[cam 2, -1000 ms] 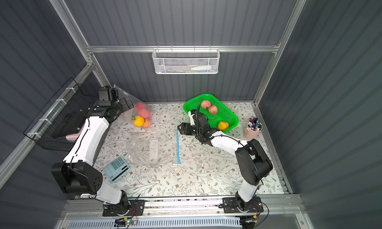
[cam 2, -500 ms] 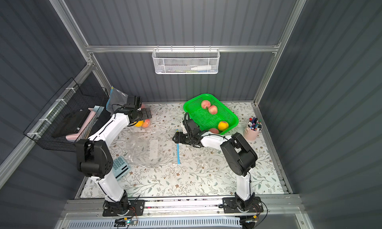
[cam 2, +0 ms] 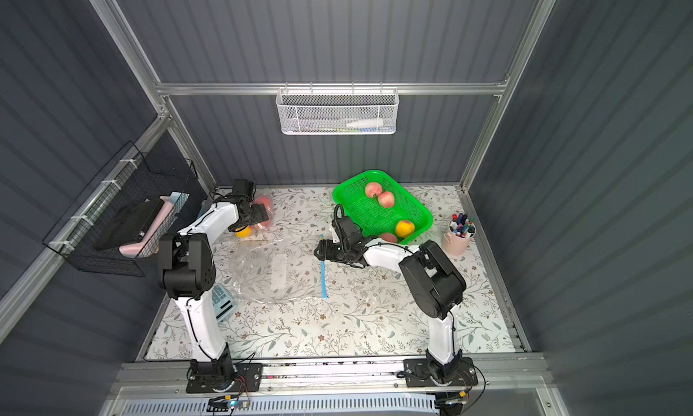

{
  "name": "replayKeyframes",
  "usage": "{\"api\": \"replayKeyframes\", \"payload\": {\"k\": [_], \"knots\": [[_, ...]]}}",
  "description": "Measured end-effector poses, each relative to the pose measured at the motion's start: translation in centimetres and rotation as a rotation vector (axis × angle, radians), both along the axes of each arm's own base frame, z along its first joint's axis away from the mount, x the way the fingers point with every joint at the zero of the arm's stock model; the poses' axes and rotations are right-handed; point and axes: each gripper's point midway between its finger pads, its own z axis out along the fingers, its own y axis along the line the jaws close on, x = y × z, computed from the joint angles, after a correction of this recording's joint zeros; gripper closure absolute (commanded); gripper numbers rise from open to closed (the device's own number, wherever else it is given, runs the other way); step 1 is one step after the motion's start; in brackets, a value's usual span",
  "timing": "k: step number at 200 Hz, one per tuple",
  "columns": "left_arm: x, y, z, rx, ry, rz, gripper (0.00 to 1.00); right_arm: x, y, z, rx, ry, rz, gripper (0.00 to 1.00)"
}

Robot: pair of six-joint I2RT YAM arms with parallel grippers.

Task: Place the peach in a zip-top bag and seal the zipper
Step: Place the zipper food storage bag at the corner of the board, then open the zipper of the food storage bag at the center of the board.

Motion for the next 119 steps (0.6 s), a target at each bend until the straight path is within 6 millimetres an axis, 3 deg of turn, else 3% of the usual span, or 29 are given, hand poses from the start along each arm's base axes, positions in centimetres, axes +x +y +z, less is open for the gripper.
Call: {"api": "replayKeyframes", "payload": {"k": [36,74,90,119], "knots": [[-1.4,-0.8,1.9,-0.045,-0.029,-0.020,0.00,-0.2,0.0,-1.1,-0.002,0.046,-0.017,0.50],[-3.6,-3.9,3.7,-0.150,-0.053,-0.100,0.05,-0.8,0.2,-2.9,-0.018,0.096,-0.014,0.55],[-4.9,-6.2,3.5,-0.208,-0.048,-0.159,0.07,-0.7,0.5,-3.3,-0.018,0.108,-0.013,0.57],[-8.3,-10.4,0.9,-0.324,0.030,-0.255,0.09,-0.6,1.3,-3.6,-0.005,0.117,0.000,0.61]]}}
